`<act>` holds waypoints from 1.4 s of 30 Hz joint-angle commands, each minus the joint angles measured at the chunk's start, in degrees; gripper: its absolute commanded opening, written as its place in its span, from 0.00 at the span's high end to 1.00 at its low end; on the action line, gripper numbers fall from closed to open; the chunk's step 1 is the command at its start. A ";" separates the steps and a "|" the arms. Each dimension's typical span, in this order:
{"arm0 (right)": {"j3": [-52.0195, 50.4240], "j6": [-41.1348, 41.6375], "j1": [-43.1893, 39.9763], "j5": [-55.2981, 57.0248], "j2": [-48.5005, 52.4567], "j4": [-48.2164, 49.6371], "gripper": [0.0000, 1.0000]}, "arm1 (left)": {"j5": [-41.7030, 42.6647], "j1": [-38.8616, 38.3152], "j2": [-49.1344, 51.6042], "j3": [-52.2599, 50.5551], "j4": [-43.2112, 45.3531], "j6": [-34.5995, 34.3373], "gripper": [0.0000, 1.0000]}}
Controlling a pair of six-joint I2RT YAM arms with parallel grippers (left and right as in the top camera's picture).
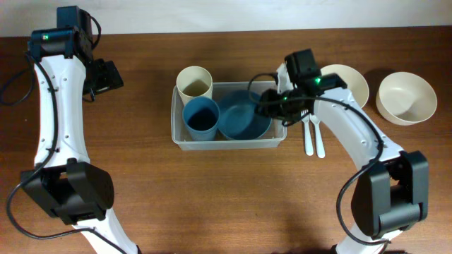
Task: Pack container
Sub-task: 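Lower the blue bowl into the container's right side and release, then move the right gripper to the front cream bowl and grasp its rim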
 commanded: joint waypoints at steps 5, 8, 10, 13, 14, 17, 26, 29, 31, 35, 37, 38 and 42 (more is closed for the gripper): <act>6.16 -3.21 -0.57 1.03 0.15 -4.46 0.51 | 0.22 0.20 0.50 -0.11 0.11 -0.79 0.00; 9.60 -4.02 -1.57 1.05 0.15 -8.11 0.49 | 0.22 0.20 0.50 -0.11 0.11 -0.79 0.00; 12.28 -5.16 -2.56 1.07 0.15 -10.99 0.46 | 0.22 0.20 0.50 -0.11 0.11 -0.79 0.00; 16.87 -6.56 -4.72 1.70 0.15 -15.89 0.43 | 0.22 0.20 0.50 -0.11 0.11 -0.79 0.00; 19.26 -6.56 -6.19 3.89 0.15 -18.49 0.43 | 0.22 0.20 0.50 -0.11 0.11 -0.79 0.00; 22.27 -6.54 -9.25 7.78 0.15 -22.01 0.42 | 0.22 0.20 0.50 -0.11 0.11 -0.79 0.00; 22.29 -4.52 -23.63 11.54 0.33 -26.67 0.40 | 0.22 0.20 0.50 -0.11 0.11 -0.79 0.00; 20.79 -1.84 -25.88 13.81 0.90 -26.62 0.40 | 0.22 0.20 0.50 -0.11 0.11 -0.79 0.00; 19.39 0.44 -26.69 15.96 1.66 -26.12 0.40 | 0.22 0.20 0.50 -0.11 0.11 -0.79 0.00; 16.35 3.17 -27.56 15.96 4.11 -23.39 0.41 | 0.22 0.20 0.50 -0.11 0.11 -0.79 0.00; 15.13 4.57 -27.58 16.24 5.55 -21.92 0.41 | 0.22 0.20 0.50 -0.11 0.11 -0.79 0.00; 14.84 5.07 -27.61 16.24 6.40 -21.24 0.41 | 0.22 0.20 0.50 -0.11 0.11 -0.79 0.00; 14.75 6.84 -27.61 16.24 9.94 -19.50 0.41 | 0.22 0.20 0.50 -0.11 0.11 -0.79 0.00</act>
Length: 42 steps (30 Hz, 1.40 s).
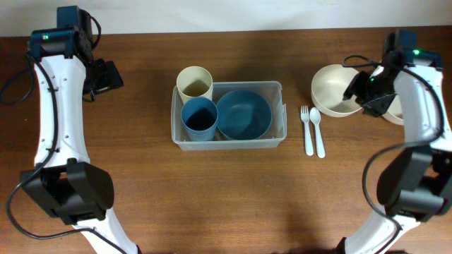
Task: Pack container
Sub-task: 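Move the right gripper to the front cream bowl and grasp its rim, then lift the cream bowl and carry it over the container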
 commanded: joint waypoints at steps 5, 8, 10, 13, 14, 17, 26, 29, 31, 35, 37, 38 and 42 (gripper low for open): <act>-0.52 4.68 -0.33 1.07 6.47 2.78 0.41 | 0.22 0.20 0.50 -0.11 0.11 -0.79 0.00; -0.55 4.96 -0.33 1.07 8.59 3.37 0.42 | 0.22 0.20 0.50 -0.11 0.11 -0.79 0.00; -0.55 4.94 -0.33 1.07 10.01 3.56 0.42 | 0.22 0.20 0.50 -0.11 0.11 -0.79 0.00; -0.55 4.94 -0.33 1.09 12.00 3.98 0.42 | 0.22 0.20 0.50 -0.11 0.11 -0.79 0.00; -0.55 4.94 -0.33 1.05 12.24 4.04 0.46 | 0.22 0.20 0.50 -0.11 0.11 -0.79 0.00; -0.55 4.94 -0.33 0.76 13.92 4.50 0.52 | 0.22 0.20 0.50 -0.11 0.11 -0.79 0.00; -0.55 4.94 -0.33 0.66 14.25 4.68 0.86 | 0.22 0.20 0.50 -0.11 0.11 -0.79 0.00; -0.55 4.94 -0.33 0.66 14.25 4.81 0.96 | 0.22 0.20 0.50 -0.11 0.11 -0.79 0.00; -0.55 4.94 -0.33 0.68 14.25 4.92 0.96 | 0.22 0.20 0.50 -0.11 0.13 -0.79 0.00; -0.52 4.92 -0.35 0.68 14.23 4.92 0.96 | 0.22 0.20 0.50 -0.11 0.11 -0.79 0.00; -0.52 4.92 -0.42 0.68 14.23 4.92 0.96 | 0.22 0.20 0.50 -0.11 0.11 -0.79 0.00; -0.44 4.90 -0.68 0.42 14.23 4.90 0.96 | 0.22 0.20 0.50 -0.11 0.11 -0.79 0.00; 1.53 3.15 -2.32 -2.23 14.23 3.61 0.96 | 0.22 0.20 0.50 -0.11 0.11 -0.79 0.00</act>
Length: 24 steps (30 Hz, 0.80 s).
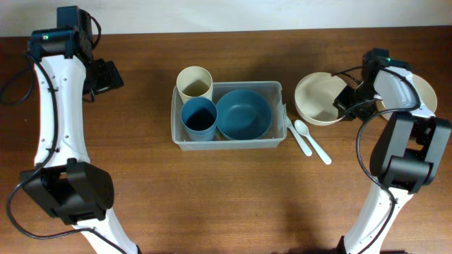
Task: Pack container
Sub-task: 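Lift the cream bowl and carry it over the container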
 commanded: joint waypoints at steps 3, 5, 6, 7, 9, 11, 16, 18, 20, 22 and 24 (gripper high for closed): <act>5.57 -3.13 -3.72 -3.89 0.46 -4.04 0.96 | 0.22 0.20 0.50 -0.11 0.11 -0.79 0.00; 8.61 -4.94 -4.76 -4.85 0.22 -6.54 0.96 | 0.22 0.20 0.50 -0.11 0.11 -0.79 0.00; 10.62 -6.01 -5.29 -5.22 -0.02 -8.09 0.96 | 0.22 0.20 0.50 -0.11 0.11 -0.79 0.00; 12.46 -7.21 -5.66 -5.66 -0.17 -9.46 0.96 | 0.22 0.20 0.50 -0.11 0.11 -0.79 0.00; 16.44 -9.64 -6.12 -6.40 -0.50 -12.39 0.96 | 0.22 0.20 0.50 -0.11 0.11 -0.79 0.00; 20.94 -11.50 -6.29 -6.36 -0.66 -15.56 0.96 | 0.22 0.20 0.50 -0.11 0.11 -0.79 0.00; 26.25 -12.50 -6.27 -6.03 -0.66 -19.54 0.96 | 0.22 0.20 0.50 -0.11 0.11 -0.79 0.00; 26.25 -12.59 -6.27 -6.21 -0.66 -20.17 0.96 | 0.22 0.20 0.50 -0.11 0.11 -0.79 0.00; 26.25 -13.73 -6.23 -8.26 -0.68 -20.46 0.96 | 0.22 0.20 0.50 -0.11 0.11 -0.79 0.00; 26.47 -16.02 -6.23 -12.57 -0.81 -20.31 0.96 | 0.22 0.20 0.50 -0.11 0.11 -0.79 0.00; 27.17 -17.99 -6.29 -17.40 -0.85 -20.39 0.96 | 0.22 0.20 0.50 -0.11 0.11 -0.79 0.00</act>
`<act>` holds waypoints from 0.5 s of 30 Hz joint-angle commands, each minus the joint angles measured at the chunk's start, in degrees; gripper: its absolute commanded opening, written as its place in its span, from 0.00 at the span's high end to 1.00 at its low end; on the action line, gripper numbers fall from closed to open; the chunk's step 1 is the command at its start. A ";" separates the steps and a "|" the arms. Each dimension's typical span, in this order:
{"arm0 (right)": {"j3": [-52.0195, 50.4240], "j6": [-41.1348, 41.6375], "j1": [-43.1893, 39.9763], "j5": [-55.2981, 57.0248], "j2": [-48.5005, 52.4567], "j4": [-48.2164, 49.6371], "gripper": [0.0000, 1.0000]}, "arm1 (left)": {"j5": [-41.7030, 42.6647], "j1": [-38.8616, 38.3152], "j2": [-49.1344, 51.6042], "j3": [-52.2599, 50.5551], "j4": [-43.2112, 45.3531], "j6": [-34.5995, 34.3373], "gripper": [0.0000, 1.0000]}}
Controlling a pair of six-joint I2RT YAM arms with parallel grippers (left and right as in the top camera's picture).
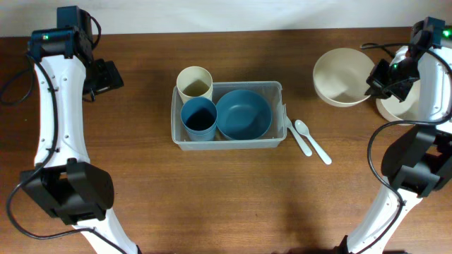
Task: Pack container
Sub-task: 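Lift the cream bowl and carry it over the container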
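Observation:
A clear plastic container (279, 113) sits mid-table and holds a blue cup (200, 118) and a blue bowl (244, 115). A cream cup (195, 82) stands at its back left corner. My right gripper (377, 77) is shut on the right rim of a cream bowl (339, 76), held right of the container. A second cream bowl (395, 107) lies partly hidden under my right arm. My left gripper (107, 76) hangs far to the left, holding nothing, and looks open.
A white fork (297, 136) and a white spoon (313, 140) lie slanted on the wood just right of the container. The table's back edge runs close behind the bowls.
My right gripper and the cream bowl have moved right and towards the back, away from the container. The bowl looks slightly larger, so higher. Cutlery and left arm are unchanged.
My right gripper was first over the container at the blue bowl. Then it was at the cream bowl far right. Later that bowl sat nearer the container and the cutlery lay skewed. Now the bowl is held further right again.

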 commanded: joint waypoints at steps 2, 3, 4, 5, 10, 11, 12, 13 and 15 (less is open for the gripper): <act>2.67 -5.79 0.26 -12.46 -1.22 -0.37 0.96 | 0.22 0.20 0.50 -0.11 0.11 -0.79 0.00; 3.26 -6.99 0.28 -14.69 -1.22 -0.70 0.96 | 0.22 0.20 0.50 -0.11 0.11 -0.79 0.00; 3.76 -8.04 0.33 -16.63 -1.25 -1.16 0.96 | 0.22 0.20 0.50 -0.11 0.11 -0.79 0.00; 4.28 -9.44 0.37 -19.02 -1.25 -1.84 0.96 | 0.22 0.20 0.50 -0.11 0.11 -0.79 0.00; 5.27 -15.98 0.70 -27.98 -1.33 -5.49 0.96 | 0.22 0.20 0.50 -0.11 0.11 -0.79 0.00; 5.31 -17.68 0.96 -29.57 -1.33 -6.58 0.96 | 0.22 0.20 0.50 -0.11 0.11 -0.79 0.00; 5.31 -18.99 1.25 -30.45 -1.33 -7.52 0.96 | 0.22 0.20 0.50 -0.11 0.11 -0.79 0.00; 5.31 -20.31 1.68 -30.82 -1.33 -8.72 0.96 | 0.22 0.20 0.50 -0.11 0.11 -0.79 0.00; 5.31 -22.69 2.89 -30.88 -1.33 -10.69 0.96 | 0.22 0.20 0.50 -0.11 0.11 -0.79 0.00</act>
